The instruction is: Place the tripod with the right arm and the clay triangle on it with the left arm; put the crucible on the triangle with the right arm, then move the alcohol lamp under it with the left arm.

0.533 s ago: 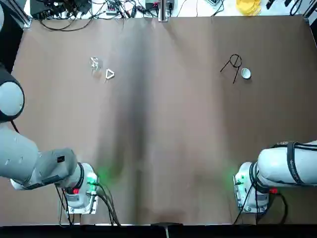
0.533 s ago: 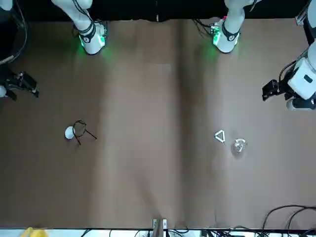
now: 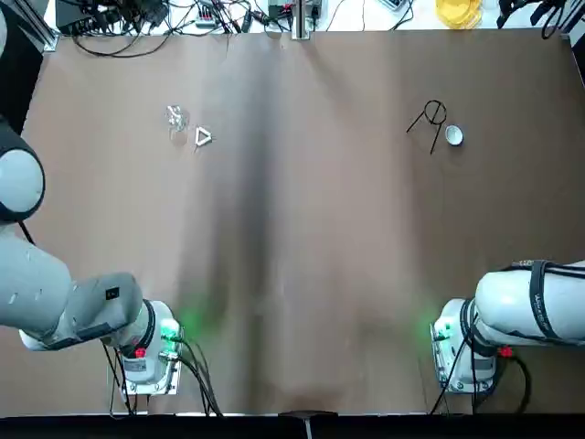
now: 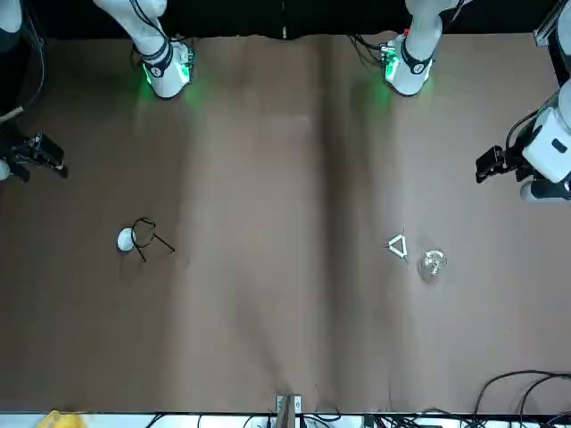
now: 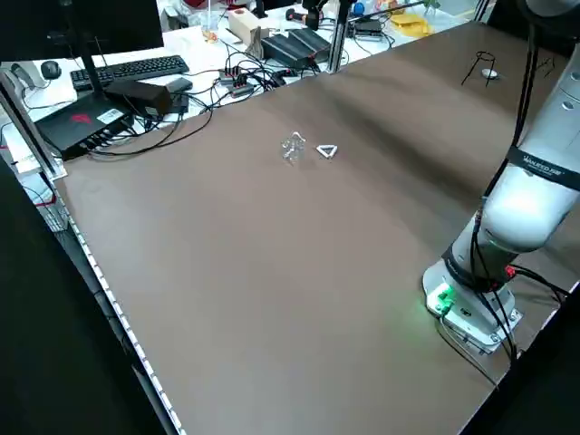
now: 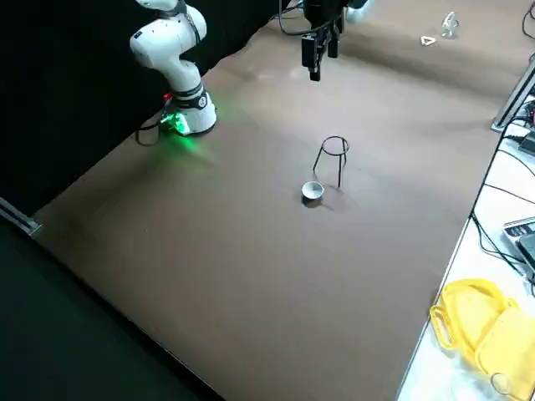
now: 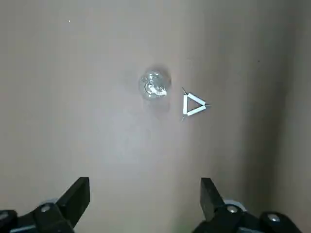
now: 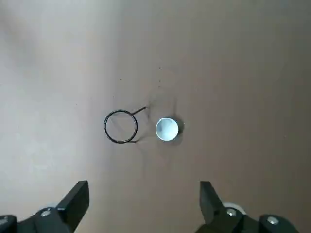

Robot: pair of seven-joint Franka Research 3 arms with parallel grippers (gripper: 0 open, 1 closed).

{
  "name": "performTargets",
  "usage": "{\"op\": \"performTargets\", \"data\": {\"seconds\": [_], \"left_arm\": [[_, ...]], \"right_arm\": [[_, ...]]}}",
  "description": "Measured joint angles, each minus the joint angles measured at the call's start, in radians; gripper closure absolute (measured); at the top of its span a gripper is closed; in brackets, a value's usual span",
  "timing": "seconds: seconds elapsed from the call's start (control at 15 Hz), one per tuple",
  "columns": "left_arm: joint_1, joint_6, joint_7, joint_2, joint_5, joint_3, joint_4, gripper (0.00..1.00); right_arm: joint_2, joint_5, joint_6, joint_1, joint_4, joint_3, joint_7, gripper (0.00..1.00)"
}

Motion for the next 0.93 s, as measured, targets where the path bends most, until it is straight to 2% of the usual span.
{"op": "performTargets", "data": {"seconds": [0.27, 0.4, 0.47, 0.53, 0.73, 0.93], "left_arm": [[0.034, 0.097, 0.012, 0.078, 0.0, 0.004, -0.046, 0.0], [0.037, 0.206, 0.014, 0.122, 0.0, 0.004, -0.103, 0.0], [0.037, 0.264, 0.016, 0.139, 0.001, 0.004, -0.14, 0.0], [0.037, 0.325, 0.021, 0.153, 0.003, 0.004, -0.18, 0.0], [0.042, 0.502, 0.033, 0.185, 0.034, 0.004, -0.287, 0.0], [0.043, 0.595, 0.04, 0.24, 0.058, 0.004, -0.335, 0.0]], "right_arm": [[0.045, 0.001, 0.031, 0.013, -0.037, 0.011, 0.0, 0.02], [0.112, 0.001, 0.073, 0.013, -0.048, 0.011, 0.0, 0.17], [0.152, 0.001, 0.105, 0.013, -0.049, 0.011, 0.0, 0.17], [0.192, 0.001, 0.139, 0.013, -0.051, 0.011, 0.0, 0.22], [0.311, 0.001, 0.25, 0.013, -0.053, 0.01, 0.0, 0.3], [0.4, 0.001, 0.316, 0.016, -0.059, 0.011, 0.0, 0.34]]}}
